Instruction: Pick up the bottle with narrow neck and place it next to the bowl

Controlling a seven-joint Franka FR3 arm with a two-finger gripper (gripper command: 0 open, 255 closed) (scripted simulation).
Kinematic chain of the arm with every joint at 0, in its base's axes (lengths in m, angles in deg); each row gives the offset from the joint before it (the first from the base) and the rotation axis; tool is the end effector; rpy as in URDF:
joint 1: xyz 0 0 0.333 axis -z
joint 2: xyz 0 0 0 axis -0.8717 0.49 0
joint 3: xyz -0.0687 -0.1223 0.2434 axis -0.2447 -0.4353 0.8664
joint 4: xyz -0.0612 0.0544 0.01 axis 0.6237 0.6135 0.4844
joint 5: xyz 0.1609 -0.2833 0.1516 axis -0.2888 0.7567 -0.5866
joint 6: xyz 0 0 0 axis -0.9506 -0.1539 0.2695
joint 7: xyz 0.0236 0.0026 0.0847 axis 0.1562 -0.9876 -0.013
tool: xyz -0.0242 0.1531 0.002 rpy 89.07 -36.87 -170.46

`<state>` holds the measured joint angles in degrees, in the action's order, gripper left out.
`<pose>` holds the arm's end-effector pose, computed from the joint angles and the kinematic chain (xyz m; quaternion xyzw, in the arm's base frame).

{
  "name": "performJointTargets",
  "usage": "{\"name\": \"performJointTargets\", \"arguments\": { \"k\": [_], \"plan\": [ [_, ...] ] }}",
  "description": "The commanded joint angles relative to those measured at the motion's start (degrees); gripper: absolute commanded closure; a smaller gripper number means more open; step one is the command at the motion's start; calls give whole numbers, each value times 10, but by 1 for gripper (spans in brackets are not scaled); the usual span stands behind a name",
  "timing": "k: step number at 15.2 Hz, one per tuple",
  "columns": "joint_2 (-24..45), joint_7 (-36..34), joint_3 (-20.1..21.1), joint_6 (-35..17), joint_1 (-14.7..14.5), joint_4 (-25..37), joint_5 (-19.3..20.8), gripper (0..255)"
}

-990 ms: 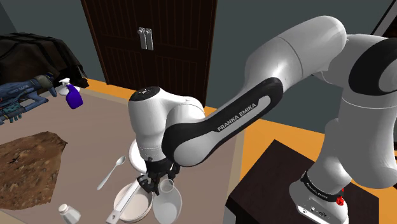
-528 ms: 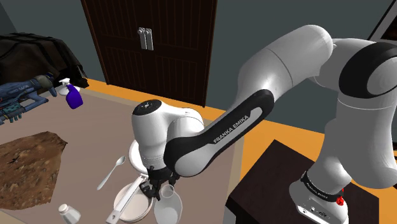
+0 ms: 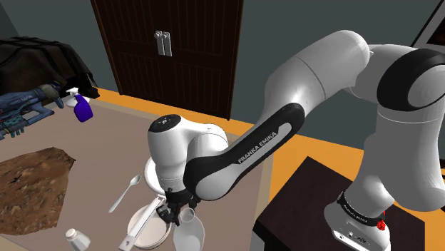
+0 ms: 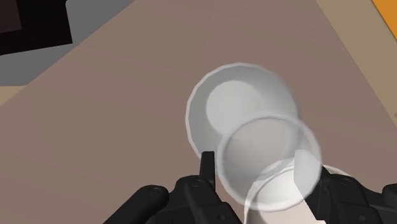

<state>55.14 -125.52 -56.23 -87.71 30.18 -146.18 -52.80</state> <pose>0.3816 0.4453 0.2337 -0.9969 0.0518 0.0598 0.0021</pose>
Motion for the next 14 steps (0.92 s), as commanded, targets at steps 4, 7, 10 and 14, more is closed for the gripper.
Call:
{"name": "performJointTargets", "arguments": {
  "k": [4,7,10,14],
  "plan": [
    [0,0,0,0,0,0,0,0],
    [-10,2,2,16,2,7,-3,0],
    [-33,8,5,62,7,31,-12,0],
    [-33,8,5,62,7,31,-12,0]
  ]
}}
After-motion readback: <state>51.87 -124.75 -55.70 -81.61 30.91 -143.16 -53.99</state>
